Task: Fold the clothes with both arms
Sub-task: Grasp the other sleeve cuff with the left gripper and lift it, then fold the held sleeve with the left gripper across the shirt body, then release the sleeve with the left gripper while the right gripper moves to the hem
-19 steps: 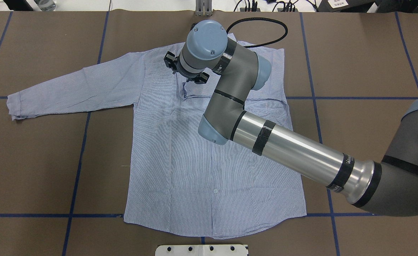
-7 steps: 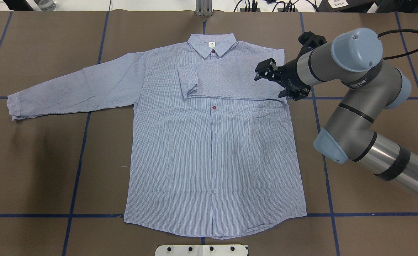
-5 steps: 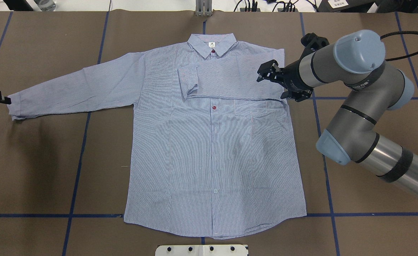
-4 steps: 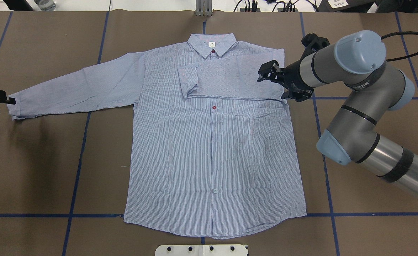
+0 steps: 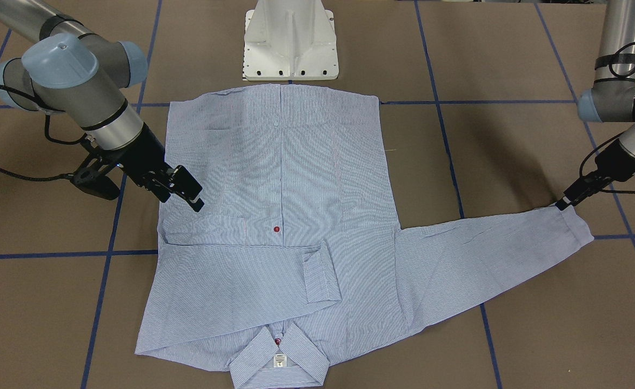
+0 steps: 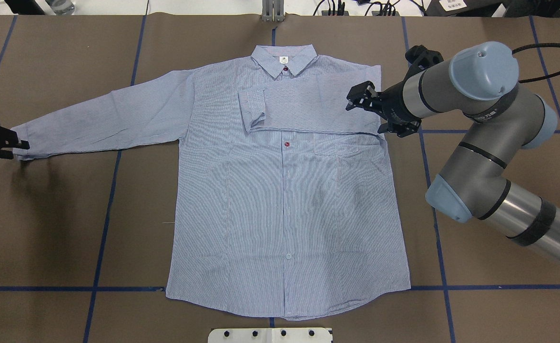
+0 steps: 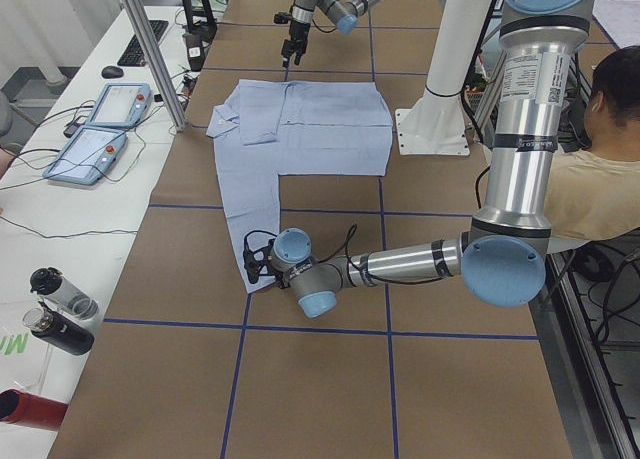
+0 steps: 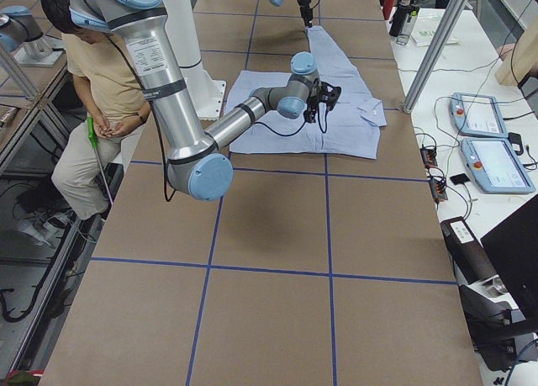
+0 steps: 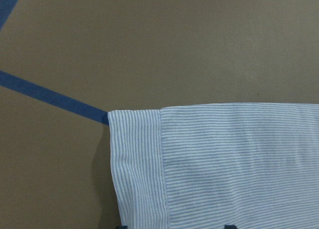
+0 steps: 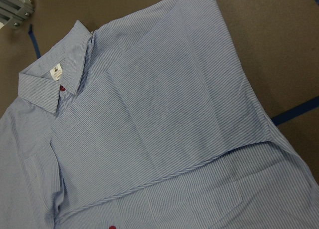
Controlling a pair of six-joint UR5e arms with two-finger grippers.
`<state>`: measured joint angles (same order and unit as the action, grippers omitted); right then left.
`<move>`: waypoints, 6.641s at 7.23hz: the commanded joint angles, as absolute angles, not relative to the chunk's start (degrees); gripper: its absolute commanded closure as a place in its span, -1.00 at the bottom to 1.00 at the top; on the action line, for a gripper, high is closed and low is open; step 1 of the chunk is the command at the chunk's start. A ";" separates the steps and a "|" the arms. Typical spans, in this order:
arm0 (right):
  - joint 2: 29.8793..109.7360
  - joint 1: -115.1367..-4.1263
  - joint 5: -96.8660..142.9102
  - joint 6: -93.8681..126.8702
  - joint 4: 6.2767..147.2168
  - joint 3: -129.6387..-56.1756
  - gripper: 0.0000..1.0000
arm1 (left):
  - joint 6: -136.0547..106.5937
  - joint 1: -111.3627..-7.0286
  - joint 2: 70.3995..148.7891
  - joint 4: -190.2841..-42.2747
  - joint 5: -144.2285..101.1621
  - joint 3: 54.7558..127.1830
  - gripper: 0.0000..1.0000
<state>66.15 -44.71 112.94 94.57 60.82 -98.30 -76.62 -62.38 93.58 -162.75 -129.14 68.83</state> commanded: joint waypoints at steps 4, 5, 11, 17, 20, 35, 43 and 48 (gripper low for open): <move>66.09 -44.65 113.03 94.57 60.73 -98.35 -1.00 | -76.55 -62.05 93.52 -162.77 -129.11 67.94 0.22; 66.09 -44.65 113.03 94.57 60.73 -98.35 -1.00 | -76.47 -62.05 93.52 -162.77 -129.11 67.94 0.47; 66.09 -45.34 113.73 94.48 60.73 -98.52 -1.00 | -76.55 -62.14 96.92 -162.07 -134.22 79.25 1.00; 73.54 -59.65 121.89 83.47 60.82 -98.70 -1.00 | -70.00 -52.85 119.22 -154.40 -126.86 84.55 1.00; 77.95 -63.19 121.82 75.33 60.82 -98.26 -1.00 | -68.55 -39.58 132.78 -137.30 -109.64 82.72 1.00; 80.86 -55.07 120.34 87.02 60.56 -105.80 -1.00 | -79.90 -30.67 134.80 -130.14 -101.30 89.47 -0.81; 98.95 -6.87 82.28 124.88 60.73 -123.40 -0.96 | -66.80 -40.17 97.38 -123.58 -116.72 116.72 -0.50; 99.49 -4.05 82.70 133.65 60.65 -121.99 -0.81 | -69.26 -40.17 97.38 -123.40 -116.72 117.25 -0.53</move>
